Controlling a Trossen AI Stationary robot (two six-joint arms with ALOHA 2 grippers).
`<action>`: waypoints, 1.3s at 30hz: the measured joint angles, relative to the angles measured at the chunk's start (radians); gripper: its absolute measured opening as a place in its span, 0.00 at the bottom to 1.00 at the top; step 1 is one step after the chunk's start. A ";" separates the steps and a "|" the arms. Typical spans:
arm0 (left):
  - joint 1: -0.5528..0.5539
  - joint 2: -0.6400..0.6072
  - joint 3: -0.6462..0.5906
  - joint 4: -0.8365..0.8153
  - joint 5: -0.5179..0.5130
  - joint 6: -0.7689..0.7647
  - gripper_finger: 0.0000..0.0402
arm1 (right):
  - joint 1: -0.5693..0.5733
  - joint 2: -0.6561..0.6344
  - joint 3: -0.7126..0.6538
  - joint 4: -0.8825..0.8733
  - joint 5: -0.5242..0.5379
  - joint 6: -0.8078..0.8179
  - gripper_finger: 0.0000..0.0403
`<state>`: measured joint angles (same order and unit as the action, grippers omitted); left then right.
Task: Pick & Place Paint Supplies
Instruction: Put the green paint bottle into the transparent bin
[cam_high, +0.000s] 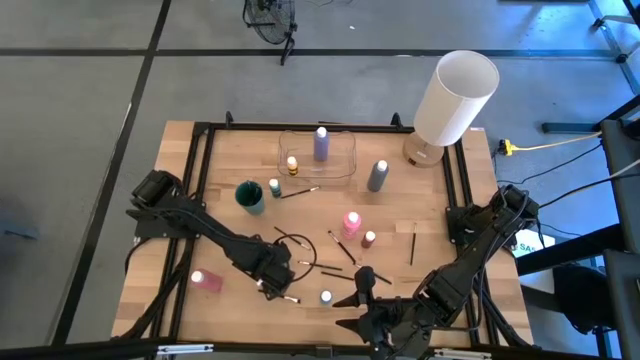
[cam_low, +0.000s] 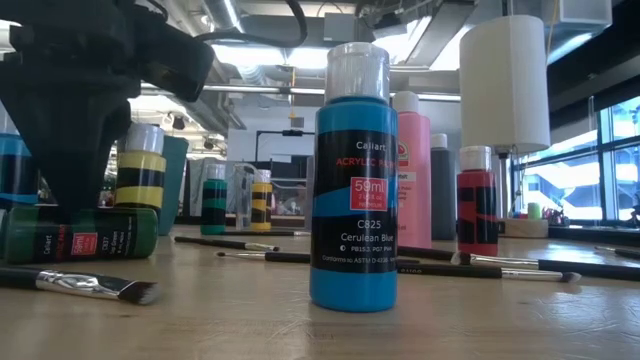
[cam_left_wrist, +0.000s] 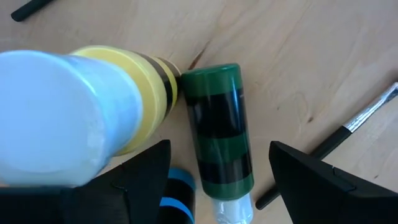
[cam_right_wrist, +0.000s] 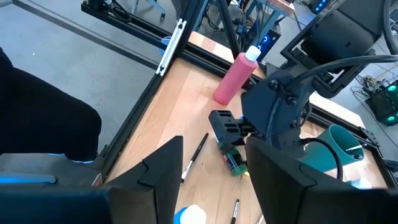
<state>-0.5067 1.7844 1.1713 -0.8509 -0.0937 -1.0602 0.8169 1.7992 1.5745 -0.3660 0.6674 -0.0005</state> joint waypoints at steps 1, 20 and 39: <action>0.001 0.000 0.000 0.003 0.000 0.002 0.67 | 0.000 0.000 0.000 0.000 0.000 0.000 0.44; 0.006 -0.001 0.000 0.010 0.010 0.094 0.67 | 0.000 0.000 0.000 0.000 0.000 0.000 0.44; 0.019 -0.001 0.000 0.003 0.008 0.093 0.67 | 0.000 0.000 0.000 0.000 -0.001 0.004 0.44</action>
<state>-0.4873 1.7832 1.1713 -0.8478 -0.0853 -0.9670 0.8166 1.7992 1.5745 -0.3660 0.6666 0.0036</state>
